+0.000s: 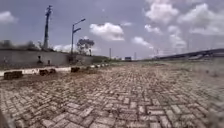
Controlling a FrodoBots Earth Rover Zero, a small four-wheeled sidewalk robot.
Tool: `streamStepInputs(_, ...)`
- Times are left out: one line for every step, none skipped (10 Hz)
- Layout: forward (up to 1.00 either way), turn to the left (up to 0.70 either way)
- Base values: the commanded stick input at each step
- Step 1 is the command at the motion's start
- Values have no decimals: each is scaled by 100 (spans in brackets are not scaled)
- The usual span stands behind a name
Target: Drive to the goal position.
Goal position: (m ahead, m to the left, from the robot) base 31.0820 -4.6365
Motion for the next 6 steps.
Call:
streamStepInputs(0, -70)
streamStepInputs(0, -70)
streamStepInputs(0, -70)
streamStepInputs(0, -70)
streamStepInputs(0, -70)
streamStepInputs(0, -70)
